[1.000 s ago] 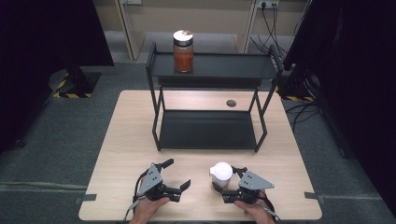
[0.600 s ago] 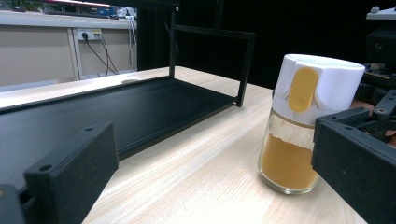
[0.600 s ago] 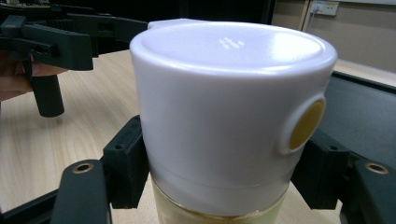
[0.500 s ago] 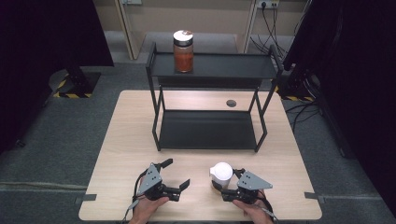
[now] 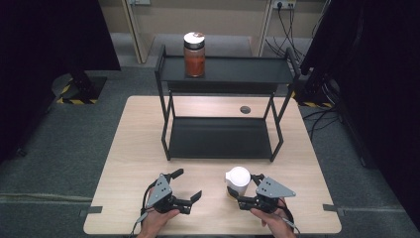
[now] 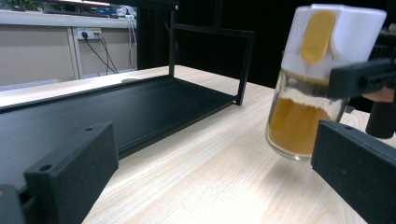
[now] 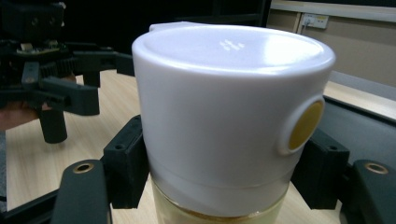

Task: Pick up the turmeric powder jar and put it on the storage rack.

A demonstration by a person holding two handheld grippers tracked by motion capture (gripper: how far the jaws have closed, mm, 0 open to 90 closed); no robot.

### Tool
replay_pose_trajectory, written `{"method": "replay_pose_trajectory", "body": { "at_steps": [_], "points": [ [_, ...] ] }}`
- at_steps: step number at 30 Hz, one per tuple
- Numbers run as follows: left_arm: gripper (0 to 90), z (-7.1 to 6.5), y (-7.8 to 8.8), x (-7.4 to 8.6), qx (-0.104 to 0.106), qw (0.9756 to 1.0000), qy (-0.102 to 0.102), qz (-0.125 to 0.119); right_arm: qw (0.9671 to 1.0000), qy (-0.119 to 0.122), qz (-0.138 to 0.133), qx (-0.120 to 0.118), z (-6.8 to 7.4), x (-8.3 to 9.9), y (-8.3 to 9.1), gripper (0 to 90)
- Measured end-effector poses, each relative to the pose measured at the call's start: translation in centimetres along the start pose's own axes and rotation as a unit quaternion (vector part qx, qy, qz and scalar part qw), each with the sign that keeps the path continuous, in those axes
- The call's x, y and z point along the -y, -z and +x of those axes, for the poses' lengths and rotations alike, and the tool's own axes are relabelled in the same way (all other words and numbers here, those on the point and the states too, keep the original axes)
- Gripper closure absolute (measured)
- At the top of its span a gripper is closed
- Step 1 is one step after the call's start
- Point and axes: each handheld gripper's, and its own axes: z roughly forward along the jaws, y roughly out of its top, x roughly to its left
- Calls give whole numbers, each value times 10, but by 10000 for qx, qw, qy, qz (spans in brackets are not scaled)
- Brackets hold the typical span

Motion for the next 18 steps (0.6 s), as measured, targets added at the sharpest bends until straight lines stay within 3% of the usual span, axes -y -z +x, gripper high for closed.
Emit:
{"method": "replay_pose_trajectory", "body": {
  "at_steps": [18],
  "points": [
    [4, 0, 0, 0, -2, 10000, -6, 14, 9999, -81, -78, 41, -13, -36, 6, 309]
  ]
}}
